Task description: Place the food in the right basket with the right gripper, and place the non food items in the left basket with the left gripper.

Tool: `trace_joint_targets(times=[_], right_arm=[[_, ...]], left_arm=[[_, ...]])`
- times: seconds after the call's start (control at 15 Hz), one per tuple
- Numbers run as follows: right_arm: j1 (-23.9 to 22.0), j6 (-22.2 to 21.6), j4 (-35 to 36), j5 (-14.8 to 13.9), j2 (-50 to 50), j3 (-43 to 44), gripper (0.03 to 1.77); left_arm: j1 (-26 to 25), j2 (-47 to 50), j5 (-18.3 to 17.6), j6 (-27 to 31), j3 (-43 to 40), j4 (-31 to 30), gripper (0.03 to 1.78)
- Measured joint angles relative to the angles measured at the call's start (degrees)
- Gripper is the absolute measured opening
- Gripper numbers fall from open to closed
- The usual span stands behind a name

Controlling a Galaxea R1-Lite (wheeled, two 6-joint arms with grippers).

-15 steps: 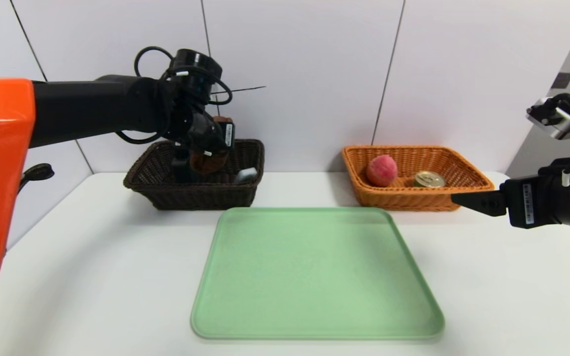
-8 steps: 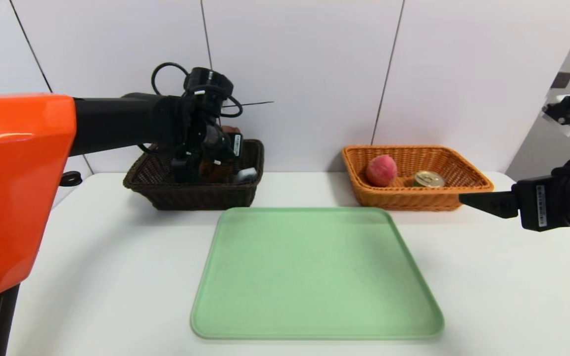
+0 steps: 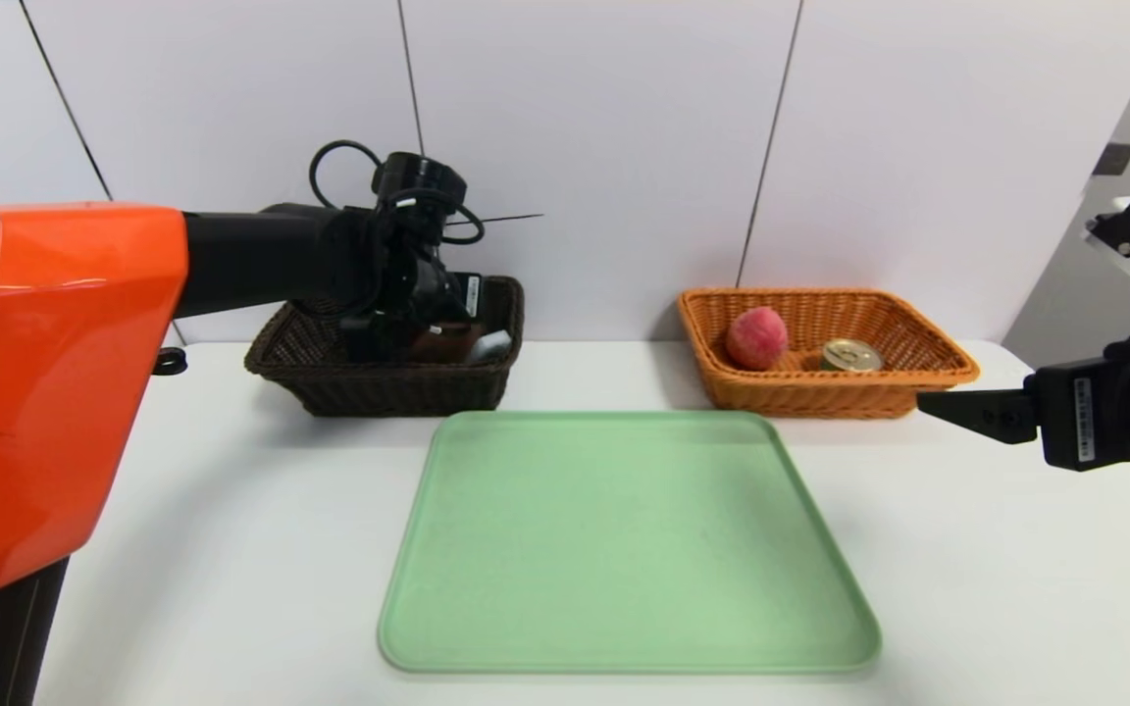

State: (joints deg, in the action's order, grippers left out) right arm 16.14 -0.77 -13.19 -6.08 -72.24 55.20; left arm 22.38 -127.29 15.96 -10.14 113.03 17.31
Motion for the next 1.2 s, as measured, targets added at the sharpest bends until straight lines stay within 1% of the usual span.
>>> trace_joint_targets(times=[0.2,0.47,0.6,0.73,0.87,0.93,1.07,1.13,1.2], right_arm=[[0.0,0.1,0.1,0.0,0.1,-0.2,1.70],[0.0,0.1,0.2,-0.1,0.0,0.0,1.70],[0.0,0.2,0.2,-0.2,0.0,0.1,1.70],[0.1,0.3,0.2,-0.1,0.0,0.2,1.70],[0.0,0.5,0.3,0.1,0.0,0.9,1.70],[0.0,0.5,0.4,0.6,-0.1,1.7,1.70],[0.0,0.8,4.5,4.1,-0.2,3.0,1.70],[0.0,1.5,7.9,6.6,-0.4,3.3,1.70],[0.0,3.2,10.9,9.8,-0.8,3.6,1.70]], left_arm=[[-0.5,-0.2,0.0,1.0,0.0,-1.1,1.40],[-0.8,3.1,0.0,1.9,0.0,-1.4,1.52],[-0.7,7.1,0.0,3.3,0.0,-1.2,1.56],[-0.5,12.0,0.0,6.2,0.0,-0.6,1.59],[-0.4,17.1,-0.1,8.4,-0.1,1.5,1.62],[-0.4,19.5,-0.2,8.6,-0.4,3.7,1.63],[-0.4,25.0,-1.1,8.4,-2.7,10.3,1.65],[-0.4,28.0,-1.6,8.4,-5.4,12.5,1.66],[-0.4,31.1,-2.0,8.3,-8.6,13.7,1.66]])
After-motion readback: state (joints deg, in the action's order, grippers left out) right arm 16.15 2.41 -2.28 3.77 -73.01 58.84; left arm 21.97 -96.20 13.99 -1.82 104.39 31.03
